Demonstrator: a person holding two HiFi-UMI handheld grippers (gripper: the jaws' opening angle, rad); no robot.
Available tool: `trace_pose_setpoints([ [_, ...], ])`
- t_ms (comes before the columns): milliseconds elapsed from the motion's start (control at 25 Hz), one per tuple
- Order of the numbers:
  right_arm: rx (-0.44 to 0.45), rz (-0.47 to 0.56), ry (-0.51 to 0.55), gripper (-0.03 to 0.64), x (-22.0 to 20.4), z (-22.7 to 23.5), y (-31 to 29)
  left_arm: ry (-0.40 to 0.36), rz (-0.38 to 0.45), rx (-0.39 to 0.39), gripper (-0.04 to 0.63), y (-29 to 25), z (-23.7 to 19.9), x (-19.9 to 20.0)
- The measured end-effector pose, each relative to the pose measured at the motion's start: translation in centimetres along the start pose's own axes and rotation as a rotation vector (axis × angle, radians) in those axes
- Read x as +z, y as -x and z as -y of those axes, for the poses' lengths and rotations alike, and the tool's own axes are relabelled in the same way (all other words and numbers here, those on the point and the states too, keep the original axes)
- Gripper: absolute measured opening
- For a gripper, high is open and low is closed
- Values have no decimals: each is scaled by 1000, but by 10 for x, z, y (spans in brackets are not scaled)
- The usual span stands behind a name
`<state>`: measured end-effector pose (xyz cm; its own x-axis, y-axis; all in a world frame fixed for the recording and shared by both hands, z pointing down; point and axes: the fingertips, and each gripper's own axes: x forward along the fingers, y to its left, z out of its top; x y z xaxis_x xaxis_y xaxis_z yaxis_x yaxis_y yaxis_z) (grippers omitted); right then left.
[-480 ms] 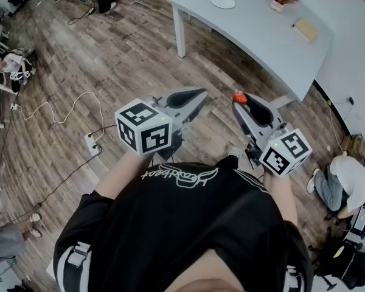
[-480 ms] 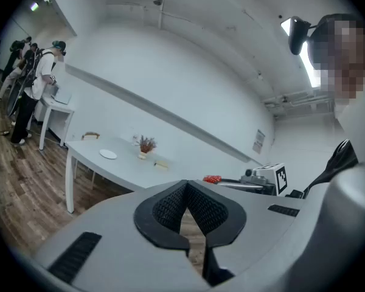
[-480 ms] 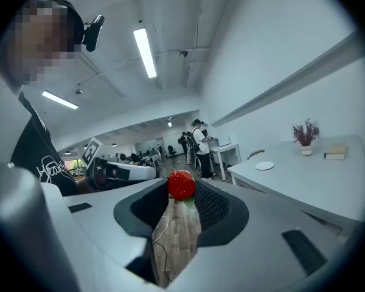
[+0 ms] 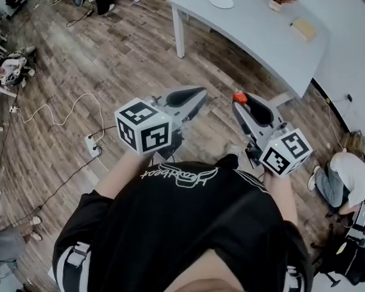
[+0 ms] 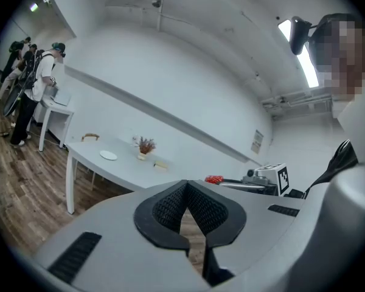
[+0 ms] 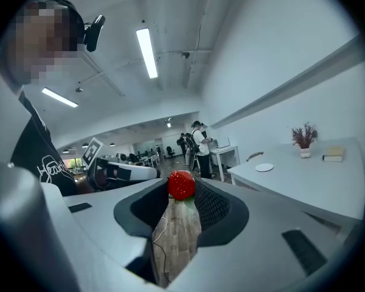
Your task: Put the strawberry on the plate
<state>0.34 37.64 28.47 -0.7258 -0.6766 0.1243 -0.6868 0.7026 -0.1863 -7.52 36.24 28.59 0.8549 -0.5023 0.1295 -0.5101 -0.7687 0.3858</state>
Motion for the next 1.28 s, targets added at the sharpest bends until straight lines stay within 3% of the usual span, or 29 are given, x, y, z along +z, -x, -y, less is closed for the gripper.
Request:
trace_pose_setpoints([
  [560,-31,18,29,130,-5,8,1,-13,-14,-21,6,-12,-3,-4],
  [1000,6,40,32,130,1,52,-34,-33,-3,15,6,-41,-42,8],
  [1280,22,23,-11,130,7,111,-70,-4,-20,41,6,-84,-89,23],
])
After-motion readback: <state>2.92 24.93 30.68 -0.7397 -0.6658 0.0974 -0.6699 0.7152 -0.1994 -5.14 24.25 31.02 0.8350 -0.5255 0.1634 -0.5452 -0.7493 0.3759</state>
